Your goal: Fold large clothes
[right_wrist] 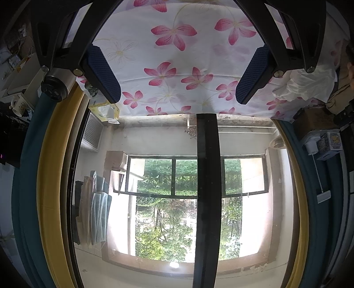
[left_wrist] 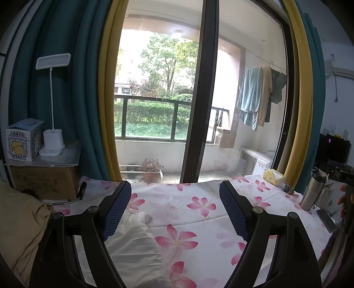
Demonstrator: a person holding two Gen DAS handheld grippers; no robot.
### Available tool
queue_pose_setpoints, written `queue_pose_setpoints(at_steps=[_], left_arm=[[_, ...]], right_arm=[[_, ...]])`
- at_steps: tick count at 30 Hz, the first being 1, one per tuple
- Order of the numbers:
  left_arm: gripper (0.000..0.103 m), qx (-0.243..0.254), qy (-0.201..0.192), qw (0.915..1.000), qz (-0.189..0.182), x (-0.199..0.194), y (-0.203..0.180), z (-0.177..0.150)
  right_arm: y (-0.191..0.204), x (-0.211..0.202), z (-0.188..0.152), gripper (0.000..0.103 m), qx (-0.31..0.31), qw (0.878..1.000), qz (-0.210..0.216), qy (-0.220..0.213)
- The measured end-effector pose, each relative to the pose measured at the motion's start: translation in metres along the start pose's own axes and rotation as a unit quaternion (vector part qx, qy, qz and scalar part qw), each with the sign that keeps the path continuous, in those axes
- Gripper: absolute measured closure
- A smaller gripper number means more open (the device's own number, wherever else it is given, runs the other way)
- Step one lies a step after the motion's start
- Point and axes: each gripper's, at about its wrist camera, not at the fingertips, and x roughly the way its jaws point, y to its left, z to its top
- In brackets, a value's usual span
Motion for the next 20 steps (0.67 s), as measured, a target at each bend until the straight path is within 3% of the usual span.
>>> queue_pose_setpoints(at_steps=[20], left_arm=[[0.019, -0.004, 0.01, 0.9999, -0.01, 0.0008, -0.0003, -0.0027]], right_arm=[[0.0039, 0.0019, 0.0005, 0.001, 0.0, 1.0, 0.002, 0.003]])
